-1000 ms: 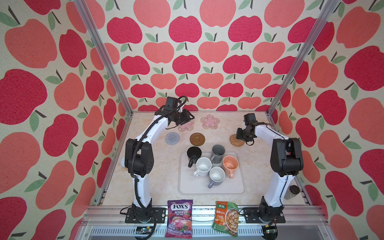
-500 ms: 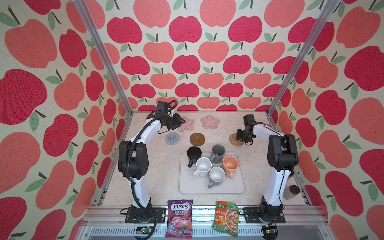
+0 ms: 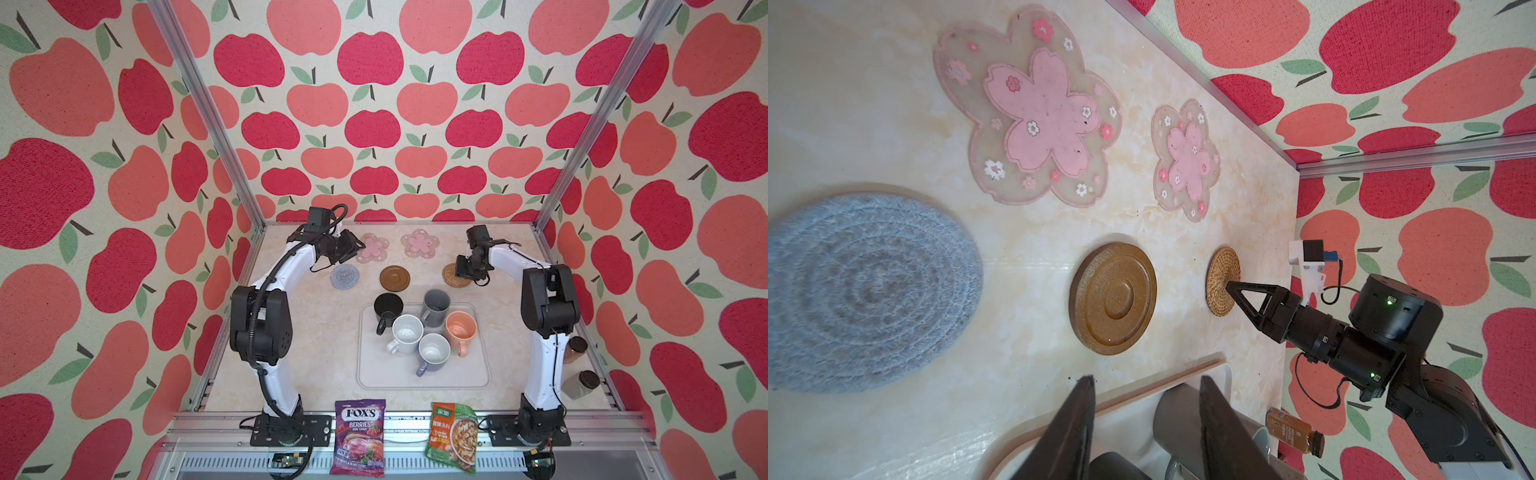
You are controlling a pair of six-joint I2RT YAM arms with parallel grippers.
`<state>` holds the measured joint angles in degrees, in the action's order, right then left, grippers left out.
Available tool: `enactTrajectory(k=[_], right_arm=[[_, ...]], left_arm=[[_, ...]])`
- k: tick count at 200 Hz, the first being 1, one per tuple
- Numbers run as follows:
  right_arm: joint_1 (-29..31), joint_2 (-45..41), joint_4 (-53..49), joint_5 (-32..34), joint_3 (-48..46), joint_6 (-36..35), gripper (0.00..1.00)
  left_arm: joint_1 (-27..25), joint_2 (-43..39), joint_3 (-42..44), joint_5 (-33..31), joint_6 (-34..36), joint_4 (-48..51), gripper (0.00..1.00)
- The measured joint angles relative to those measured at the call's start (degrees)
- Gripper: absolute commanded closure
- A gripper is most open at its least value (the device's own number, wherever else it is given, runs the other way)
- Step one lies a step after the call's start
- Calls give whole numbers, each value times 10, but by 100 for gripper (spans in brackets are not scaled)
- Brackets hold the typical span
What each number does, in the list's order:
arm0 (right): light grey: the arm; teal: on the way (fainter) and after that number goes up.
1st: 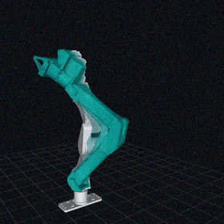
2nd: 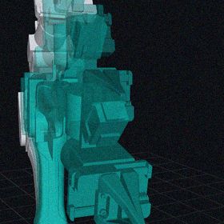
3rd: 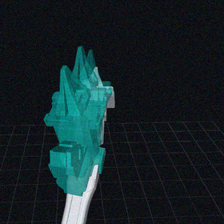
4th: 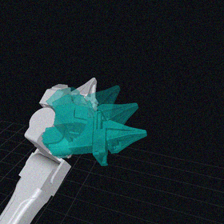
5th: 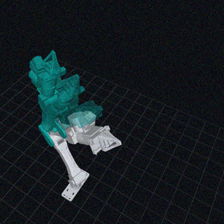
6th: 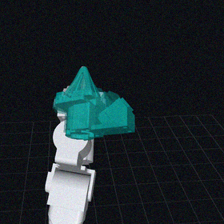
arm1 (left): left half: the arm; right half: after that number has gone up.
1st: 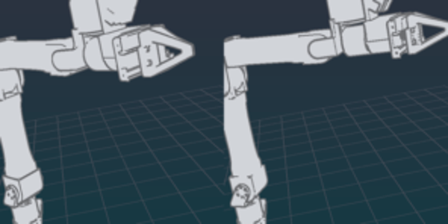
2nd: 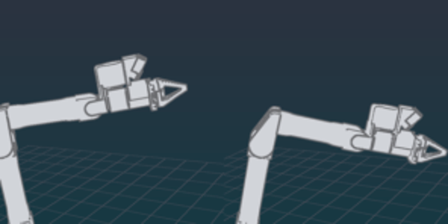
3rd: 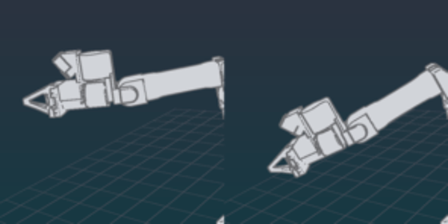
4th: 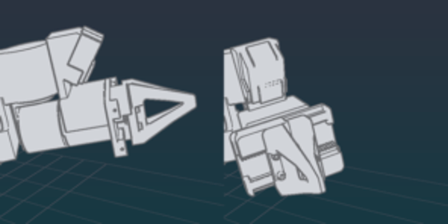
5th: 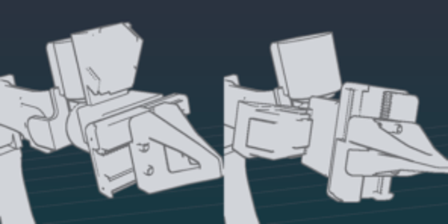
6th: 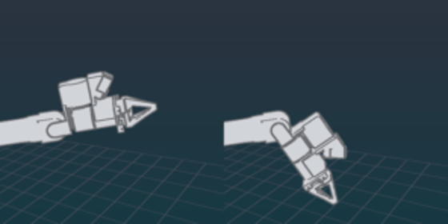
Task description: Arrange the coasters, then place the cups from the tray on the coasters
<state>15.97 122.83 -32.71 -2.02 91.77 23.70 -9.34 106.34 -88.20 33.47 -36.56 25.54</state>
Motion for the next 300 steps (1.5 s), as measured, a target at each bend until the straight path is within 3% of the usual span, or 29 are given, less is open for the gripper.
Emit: enactTrajectory(k=[182,300], right_arm=[[52,48,-45,-6,84,23,63],[55,32,-43,22,58,24,63]], left_arm=[[13,-25,43,7,2,-9,53],[13,-25,45,5,22,22,52]])
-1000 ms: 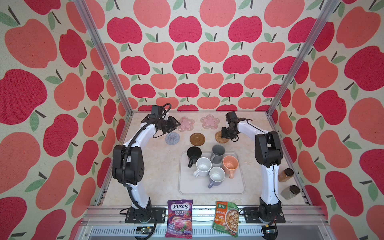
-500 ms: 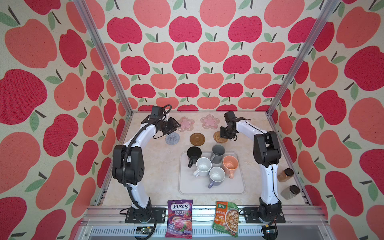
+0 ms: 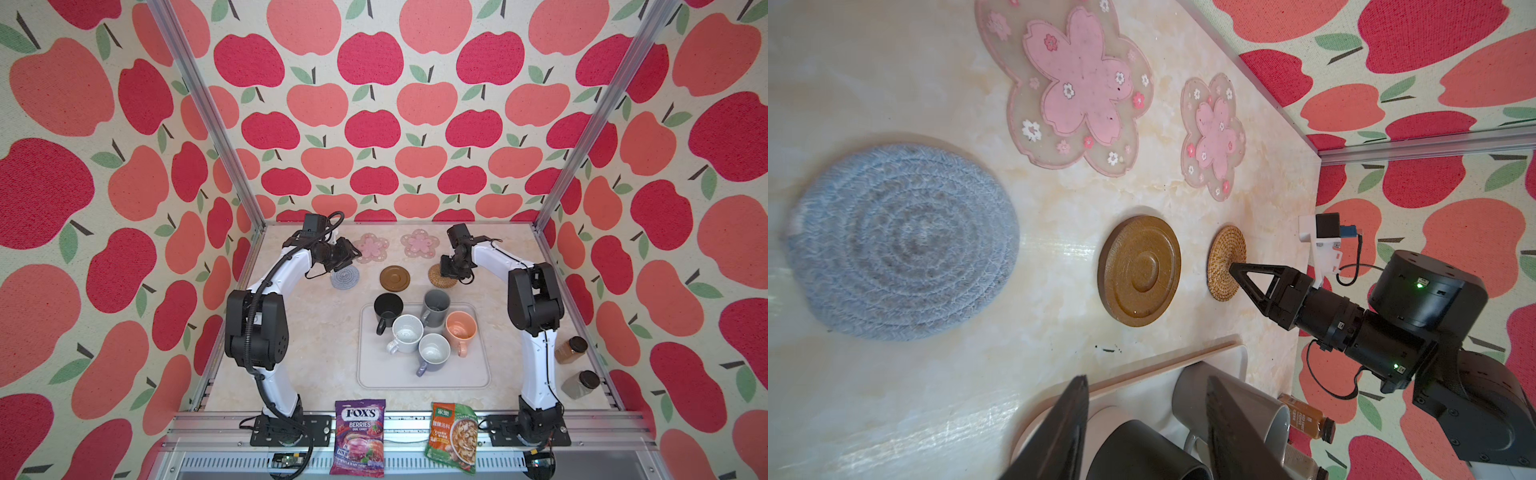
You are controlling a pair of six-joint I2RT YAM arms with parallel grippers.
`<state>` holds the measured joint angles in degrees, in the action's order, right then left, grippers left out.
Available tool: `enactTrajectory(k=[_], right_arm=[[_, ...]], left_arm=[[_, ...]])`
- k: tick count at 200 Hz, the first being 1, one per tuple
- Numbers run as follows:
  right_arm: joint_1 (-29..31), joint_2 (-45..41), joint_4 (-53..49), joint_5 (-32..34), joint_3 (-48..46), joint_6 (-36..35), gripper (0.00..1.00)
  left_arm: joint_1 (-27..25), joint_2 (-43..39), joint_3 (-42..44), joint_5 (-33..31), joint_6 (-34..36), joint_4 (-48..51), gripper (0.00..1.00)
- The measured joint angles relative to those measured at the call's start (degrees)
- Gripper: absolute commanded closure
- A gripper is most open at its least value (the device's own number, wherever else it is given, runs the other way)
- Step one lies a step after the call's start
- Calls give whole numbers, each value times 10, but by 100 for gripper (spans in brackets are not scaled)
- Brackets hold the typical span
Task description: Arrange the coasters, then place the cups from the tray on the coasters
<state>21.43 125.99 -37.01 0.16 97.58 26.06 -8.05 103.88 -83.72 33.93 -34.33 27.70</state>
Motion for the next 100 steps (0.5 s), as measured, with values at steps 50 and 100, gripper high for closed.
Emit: enactTrajectory(k=[50,100], right_arm=[[-12,-13,1,1,-20,5,62],[-13,-13,3,-3,-20,13,57]], left_arm=[[-3,0,0,-1,8,6,52],[-21,1,-3,-9,10,17,51]])
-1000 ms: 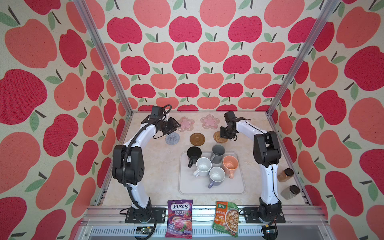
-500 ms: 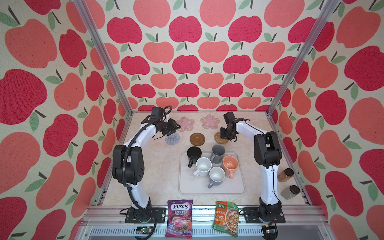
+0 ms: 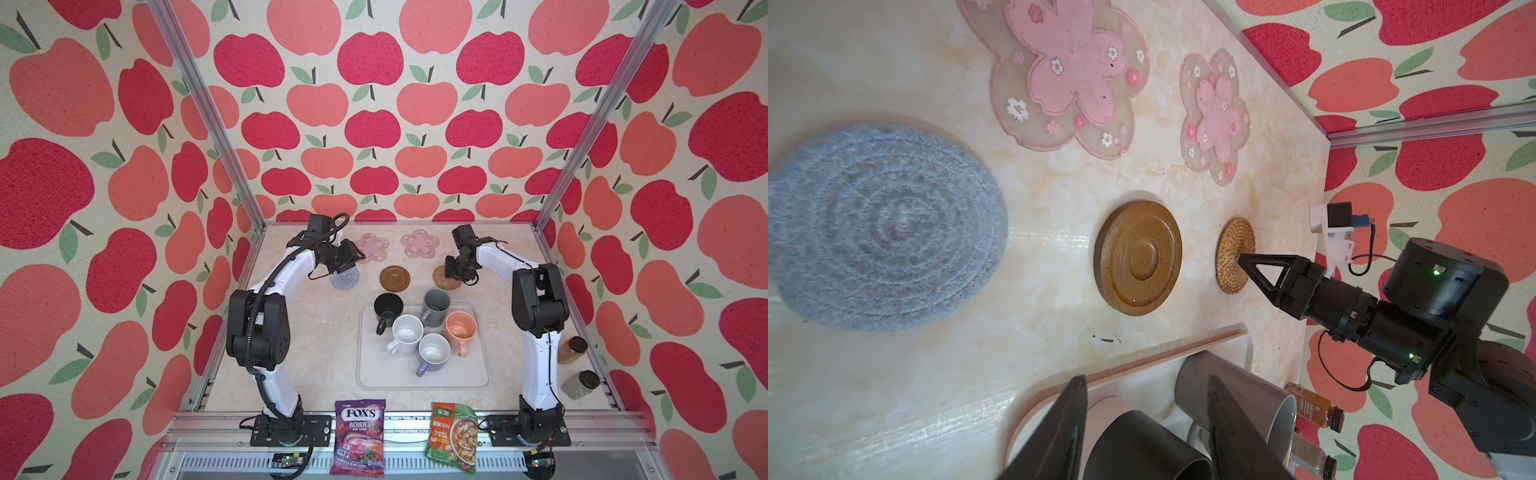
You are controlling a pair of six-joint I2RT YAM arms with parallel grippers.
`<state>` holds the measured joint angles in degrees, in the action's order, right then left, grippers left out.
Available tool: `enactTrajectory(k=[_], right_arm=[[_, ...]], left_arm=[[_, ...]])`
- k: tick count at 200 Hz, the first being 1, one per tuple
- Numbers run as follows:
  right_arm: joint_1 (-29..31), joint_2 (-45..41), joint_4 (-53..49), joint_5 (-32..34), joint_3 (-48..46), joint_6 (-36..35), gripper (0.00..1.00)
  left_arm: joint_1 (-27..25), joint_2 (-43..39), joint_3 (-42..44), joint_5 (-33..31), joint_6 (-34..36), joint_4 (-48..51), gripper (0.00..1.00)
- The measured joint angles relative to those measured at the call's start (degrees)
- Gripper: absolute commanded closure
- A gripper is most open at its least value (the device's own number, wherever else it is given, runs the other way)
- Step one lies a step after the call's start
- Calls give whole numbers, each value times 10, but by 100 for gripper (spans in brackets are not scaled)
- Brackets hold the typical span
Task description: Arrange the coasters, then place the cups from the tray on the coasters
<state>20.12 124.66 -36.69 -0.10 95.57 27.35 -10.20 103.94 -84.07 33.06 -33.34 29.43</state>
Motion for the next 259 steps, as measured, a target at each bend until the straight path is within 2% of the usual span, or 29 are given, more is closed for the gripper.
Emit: enactTrajectory(k=[47,172,259], right_arm=[[-2,-3,8,-9,-2,0,48],[-17,-60,28,-15,-34,-2,43],[-17,-116,37,-16,-60,-25,41]], left_arm=[[-5,4,-18,-16,14,31,50],[-18,16,-34,-43,33,70,48],[-39,127,-75,-68,42,78,49]])
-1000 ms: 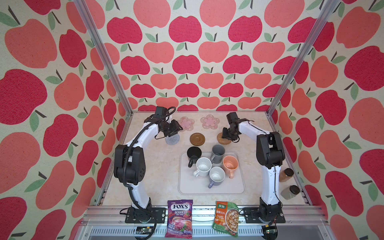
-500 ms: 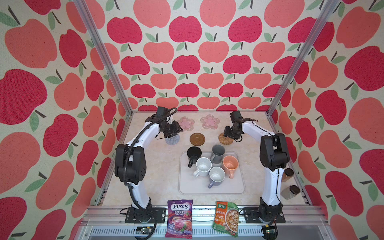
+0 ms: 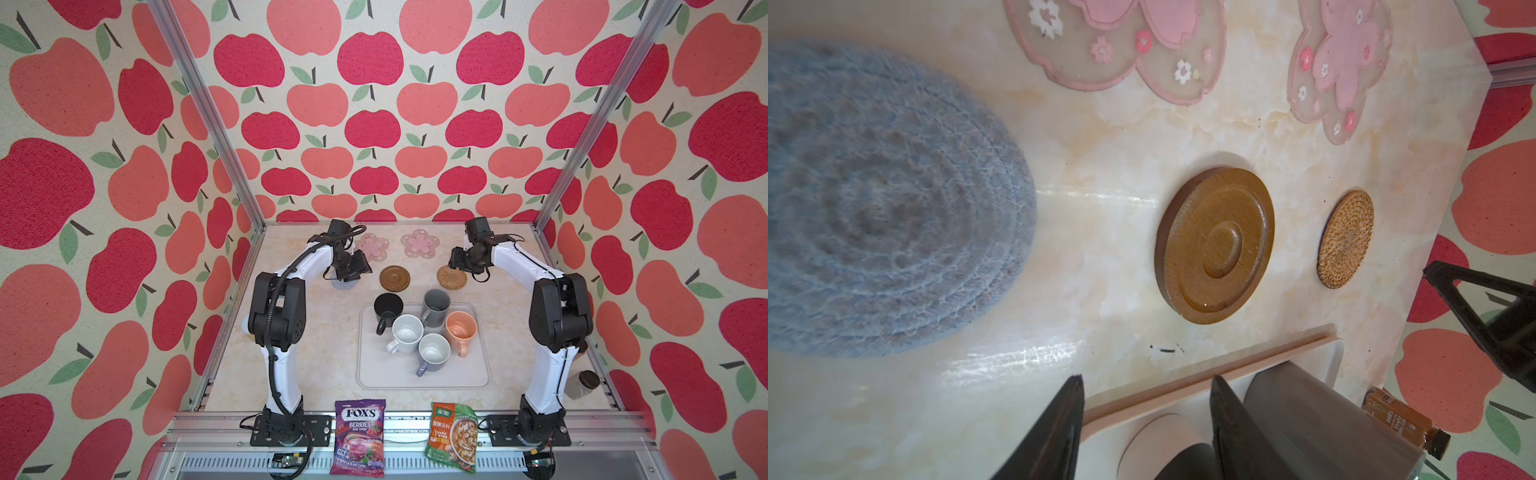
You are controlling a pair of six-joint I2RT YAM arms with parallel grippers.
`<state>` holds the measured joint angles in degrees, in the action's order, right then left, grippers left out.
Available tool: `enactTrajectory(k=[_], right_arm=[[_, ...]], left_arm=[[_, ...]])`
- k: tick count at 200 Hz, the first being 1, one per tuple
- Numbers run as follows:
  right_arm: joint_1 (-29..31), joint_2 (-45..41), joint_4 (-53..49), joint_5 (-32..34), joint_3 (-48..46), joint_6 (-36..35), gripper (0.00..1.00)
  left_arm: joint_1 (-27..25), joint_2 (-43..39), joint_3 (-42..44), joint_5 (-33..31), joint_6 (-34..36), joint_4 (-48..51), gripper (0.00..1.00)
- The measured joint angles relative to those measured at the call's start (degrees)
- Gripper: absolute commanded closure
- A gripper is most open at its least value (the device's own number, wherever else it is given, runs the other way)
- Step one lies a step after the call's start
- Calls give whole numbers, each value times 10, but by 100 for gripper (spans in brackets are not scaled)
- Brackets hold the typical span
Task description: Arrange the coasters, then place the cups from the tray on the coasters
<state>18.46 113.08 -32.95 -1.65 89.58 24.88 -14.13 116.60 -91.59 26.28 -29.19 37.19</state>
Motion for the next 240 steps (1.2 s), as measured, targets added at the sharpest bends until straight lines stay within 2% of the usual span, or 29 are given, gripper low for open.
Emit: enactTrajectory(k=[56,109,183,240], right_arm=[[-2,-27,16,-10,-32,-23,40],[-22,-17,23,-27,-32,-36,40],[-39,21,30,-50,-32,-37,40],[-39,32,36,-60,-32,-36,40]], left_arm=[[-1,108,-85,1,-16,-21,49],[-15,163,-136,4,-31,-39,49],[-57,177,-156,16,-50,-43,48],[-56,177,-152,27,-61,-53,48]])
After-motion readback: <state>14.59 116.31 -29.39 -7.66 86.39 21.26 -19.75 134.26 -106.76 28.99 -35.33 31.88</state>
